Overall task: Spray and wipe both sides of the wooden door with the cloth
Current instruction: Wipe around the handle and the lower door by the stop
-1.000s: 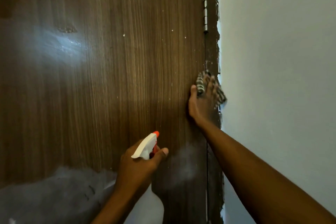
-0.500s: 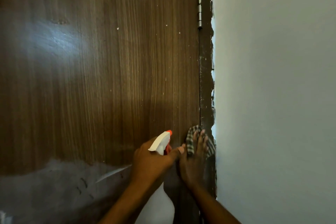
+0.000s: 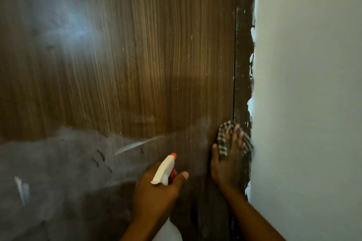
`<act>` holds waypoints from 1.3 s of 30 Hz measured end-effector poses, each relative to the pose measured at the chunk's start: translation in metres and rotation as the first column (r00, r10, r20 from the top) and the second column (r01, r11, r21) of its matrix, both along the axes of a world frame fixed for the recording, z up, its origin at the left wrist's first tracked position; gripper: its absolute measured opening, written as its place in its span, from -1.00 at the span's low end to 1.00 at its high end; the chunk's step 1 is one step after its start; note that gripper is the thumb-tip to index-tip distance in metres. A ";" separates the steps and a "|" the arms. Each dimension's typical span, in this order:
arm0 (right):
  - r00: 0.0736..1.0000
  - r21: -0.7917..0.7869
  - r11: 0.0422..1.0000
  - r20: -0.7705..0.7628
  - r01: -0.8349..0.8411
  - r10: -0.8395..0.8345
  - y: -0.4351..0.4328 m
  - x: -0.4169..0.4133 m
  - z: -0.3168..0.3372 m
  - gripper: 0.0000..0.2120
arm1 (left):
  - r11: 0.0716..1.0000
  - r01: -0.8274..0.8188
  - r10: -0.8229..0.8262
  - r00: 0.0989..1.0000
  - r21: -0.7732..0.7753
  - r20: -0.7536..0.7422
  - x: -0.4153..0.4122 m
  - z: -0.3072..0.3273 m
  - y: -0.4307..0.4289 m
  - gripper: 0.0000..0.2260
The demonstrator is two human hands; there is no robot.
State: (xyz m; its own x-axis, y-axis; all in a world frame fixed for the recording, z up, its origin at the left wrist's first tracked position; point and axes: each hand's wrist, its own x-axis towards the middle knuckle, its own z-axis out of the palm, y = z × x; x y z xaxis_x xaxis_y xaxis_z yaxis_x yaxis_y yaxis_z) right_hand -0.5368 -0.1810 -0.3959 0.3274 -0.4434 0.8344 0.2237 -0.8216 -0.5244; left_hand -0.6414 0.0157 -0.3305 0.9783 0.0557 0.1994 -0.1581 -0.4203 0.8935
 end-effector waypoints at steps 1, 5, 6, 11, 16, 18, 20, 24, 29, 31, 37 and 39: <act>1.000 0.059 0.998 0.021 0.004 -0.005 0.007 0.002 0.017 -0.38 | 0.999 -0.004 0.004 1.000 -0.038 0.007 -0.001 -0.001 0.003 -0.57; 0.995 -0.085 0.994 0.060 -0.071 0.076 0.050 0.010 0.038 -0.29 | 0.994 -0.063 0.073 0.990 -0.089 0.117 -0.008 0.000 0.015 -0.49; 0.994 -0.269 0.959 0.049 -0.083 0.100 0.053 0.010 0.022 -0.27 | 0.994 -0.064 0.077 0.988 -0.094 0.133 -0.010 0.001 0.016 -0.48; 0.991 -0.552 0.823 -0.064 -0.132 0.116 0.004 -0.005 -0.058 -0.26 | 0.991 -0.029 0.048 0.987 -0.127 0.156 -0.021 0.005 0.026 -0.46; 0.996 0.097 0.995 -0.080 -0.025 0.033 0.037 -0.014 0.023 -0.33 | 0.993 -0.028 0.052 0.974 -0.114 0.219 -0.028 0.012 0.053 -0.51; 0.995 0.048 0.996 -0.071 -0.069 0.073 0.078 -0.013 0.040 -0.33 | 0.996 -0.024 0.046 0.962 -0.085 0.271 -0.032 0.018 0.063 -0.55; 0.992 -0.289 0.950 -0.081 -0.115 0.095 0.110 -0.012 0.023 -0.32 | 0.998 -0.007 0.026 0.961 -0.068 0.277 -0.034 0.020 0.074 -0.51; 0.984 -0.717 0.674 -0.127 -0.177 0.123 0.094 -0.016 -0.043 -0.31 | 0.996 -0.009 0.029 0.974 -0.089 0.224 -0.044 0.017 0.107 -0.47; 0.996 -0.472 0.880 -0.090 -0.046 0.004 0.083 -0.015 -0.007 -0.33 | 0.994 -0.064 0.086 0.964 -0.093 0.251 -0.052 0.014 0.146 -0.47; 0.997 -0.185 0.982 -0.081 -0.029 0.014 0.125 -0.015 0.036 -0.35 | 0.990 -0.085 0.111 0.961 -0.113 0.253 -0.052 0.014 0.159 -0.47; 0.989 -0.733 0.672 -0.010 -0.107 0.146 0.176 -0.017 0.019 -0.37 | 0.990 -0.092 0.120 0.947 -0.107 0.298 -0.057 0.013 0.183 -0.43; 0.989 -0.838 0.531 -0.063 -0.124 0.131 0.143 -0.018 -0.002 -0.39 | 0.990 -0.079 0.111 0.950 -0.120 0.293 -0.057 0.013 0.195 -0.43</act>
